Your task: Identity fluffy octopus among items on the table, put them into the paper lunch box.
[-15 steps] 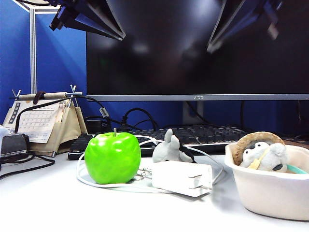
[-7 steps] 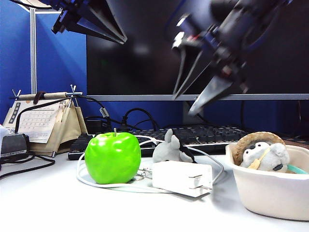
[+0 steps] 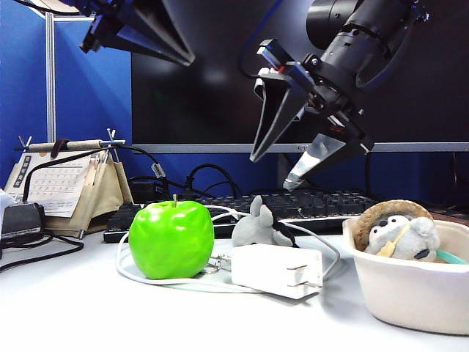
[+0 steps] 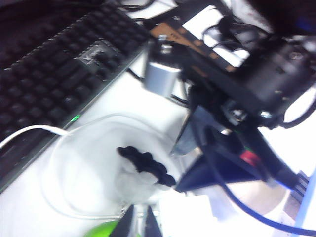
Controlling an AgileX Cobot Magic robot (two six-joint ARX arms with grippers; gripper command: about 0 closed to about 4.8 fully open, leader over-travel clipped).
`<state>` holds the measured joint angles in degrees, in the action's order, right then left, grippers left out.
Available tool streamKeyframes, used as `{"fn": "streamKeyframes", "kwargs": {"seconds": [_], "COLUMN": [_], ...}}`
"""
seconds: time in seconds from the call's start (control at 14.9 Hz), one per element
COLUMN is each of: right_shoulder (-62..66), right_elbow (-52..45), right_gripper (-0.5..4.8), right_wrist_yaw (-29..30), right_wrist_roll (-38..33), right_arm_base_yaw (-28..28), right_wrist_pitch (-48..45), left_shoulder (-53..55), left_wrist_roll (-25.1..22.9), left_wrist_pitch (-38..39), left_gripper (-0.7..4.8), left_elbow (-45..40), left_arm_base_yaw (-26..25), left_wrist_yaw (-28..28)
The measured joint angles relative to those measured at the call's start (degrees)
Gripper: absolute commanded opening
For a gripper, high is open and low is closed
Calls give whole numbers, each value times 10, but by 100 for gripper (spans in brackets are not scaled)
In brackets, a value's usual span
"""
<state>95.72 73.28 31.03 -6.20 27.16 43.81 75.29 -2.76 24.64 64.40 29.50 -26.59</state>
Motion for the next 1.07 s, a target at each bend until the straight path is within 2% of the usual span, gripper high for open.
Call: {"fn": "streamKeyframes", "kwargs": {"seconds": [0.4, 0.74, 1.07], "right_shoulder": [16, 42, 64], "right_elbow": [0, 0, 0], "right_gripper": [276, 276, 260], "right_wrist_yaw": [-64, -183, -184], "right_wrist_roll": [-21, -28, -28], "right_arm_base_yaw": [40, 65, 71], "right_wrist_pitch": [-20, -38, -63], "left_shoulder": [0, 0, 0], "left_wrist_roll": [0, 0, 0], "left_wrist_pitch": [0, 0, 5], "left_gripper": [29, 29, 29], "left_elbow": [0, 0, 0], "left_arm_base_yaw": [0, 0, 0], "left_wrist_yaw": [-2, -2, -3]}}
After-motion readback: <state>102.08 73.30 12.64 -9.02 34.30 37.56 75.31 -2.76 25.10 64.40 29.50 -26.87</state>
